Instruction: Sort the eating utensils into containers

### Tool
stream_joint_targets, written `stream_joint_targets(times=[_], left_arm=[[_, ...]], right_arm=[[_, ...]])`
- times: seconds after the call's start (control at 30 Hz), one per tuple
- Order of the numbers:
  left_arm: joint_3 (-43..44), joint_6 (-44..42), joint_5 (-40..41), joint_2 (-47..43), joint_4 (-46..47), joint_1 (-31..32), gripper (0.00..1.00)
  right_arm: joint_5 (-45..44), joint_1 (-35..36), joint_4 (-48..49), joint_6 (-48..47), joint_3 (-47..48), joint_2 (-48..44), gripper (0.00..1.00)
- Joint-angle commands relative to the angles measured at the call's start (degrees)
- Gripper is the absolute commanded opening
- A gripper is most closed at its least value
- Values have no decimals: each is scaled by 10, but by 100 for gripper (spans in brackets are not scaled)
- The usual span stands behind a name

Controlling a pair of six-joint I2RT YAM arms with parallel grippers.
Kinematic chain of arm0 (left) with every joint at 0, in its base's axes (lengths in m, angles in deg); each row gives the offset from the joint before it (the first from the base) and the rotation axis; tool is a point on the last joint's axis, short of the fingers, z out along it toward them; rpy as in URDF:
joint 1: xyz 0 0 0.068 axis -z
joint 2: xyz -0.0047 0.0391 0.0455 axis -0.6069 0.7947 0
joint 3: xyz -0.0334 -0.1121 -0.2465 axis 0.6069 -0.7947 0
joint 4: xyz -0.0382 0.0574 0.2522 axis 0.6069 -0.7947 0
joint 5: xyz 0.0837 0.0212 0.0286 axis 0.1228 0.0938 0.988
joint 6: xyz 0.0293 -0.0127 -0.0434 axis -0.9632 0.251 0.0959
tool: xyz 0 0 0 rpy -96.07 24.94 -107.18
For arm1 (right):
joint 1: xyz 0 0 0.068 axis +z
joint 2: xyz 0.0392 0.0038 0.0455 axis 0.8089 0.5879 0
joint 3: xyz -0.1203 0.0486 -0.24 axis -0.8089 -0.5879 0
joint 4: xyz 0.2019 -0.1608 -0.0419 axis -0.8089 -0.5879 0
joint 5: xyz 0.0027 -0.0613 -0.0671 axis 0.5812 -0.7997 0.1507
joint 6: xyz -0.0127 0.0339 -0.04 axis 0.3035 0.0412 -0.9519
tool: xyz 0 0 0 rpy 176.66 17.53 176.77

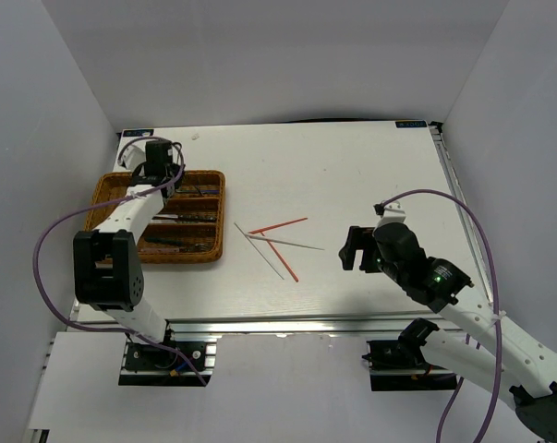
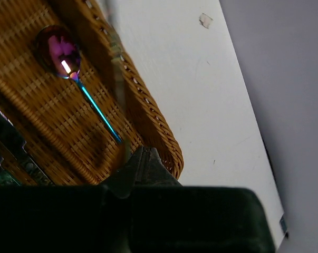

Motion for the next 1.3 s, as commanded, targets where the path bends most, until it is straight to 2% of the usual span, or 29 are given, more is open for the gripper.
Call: stream_joint_targets(times=[0.0, 0.13, 0.23, 0.4, 0.5, 0.53, 0.57, 0.6, 0.63, 0.67, 0.7, 0.8, 0.83, 0.93, 0.97, 1.03, 1.07, 1.17, 1.27], left_arm=[[-29, 128, 39, -30, 55, 3, 0], [-97, 228, 72, -45, 109, 3, 0], [-123, 261, 76, -45, 164, 2, 0], [-118, 249, 46, -30, 178, 0, 0], [-126, 206, 24, -60, 200, 1, 0], [-115, 152, 21, -69, 181, 1, 0], [-99, 118, 18, -86, 157, 2, 5], [-59, 82, 20, -95, 121, 3, 21], [-47, 12, 19, -104, 78, 5, 32], [-40, -22, 11, -132, 65, 5, 45], [-33, -82, 2, -149, 27, 6, 65], [-44, -175, 10, -232, -40, 6, 93], [-51, -196, 15, -255, -82, 6, 98], [-101, -263, 30, -354, -142, 7, 98], [-116, -273, 36, -377, -155, 7, 98], [-167, -313, 23, -442, -171, 7, 98], [-185, -319, 21, -461, -175, 8, 98], [-260, -342, 25, -540, -156, 8, 98], [-267, -342, 16, -585, -147, 8, 98]], right_arm=[[12, -1, 28, -3, 11, -5, 89], [26, -1, 28, -1, 10, -3, 89], [30, -2, 32, -3, 5, -4, 89], [19, -2, 27, -7, 4, 3, 89], [19, -1, 29, -11, 10, 8, 89], [20, -2, 33, -12, 10, 9, 89], [29, -2, 43, -13, 9, 12, 89], [35, -1, 49, -18, 7, 14, 89], [43, -1, 56, -21, 5, 16, 89], [65, -2, 77, -27, -4, 21, 89], [80, -1, 93, -47, -10, 26, 89], [125, -1, 126, -61, 0, 83, 89], [137, -1, 125, -62, 13, 133, 89], [132, 7, 118, -63, 66, 231, 88], [129, 19, 120, -66, 77, 252, 82], [130, 31, 131, -77, 107, 308, 77], [128, 42, 137, -83, 114, 327, 72], [116, 62, 140, -105, 159, 403, 67], [119, 76, 134, -113, 199, 465, 65]])
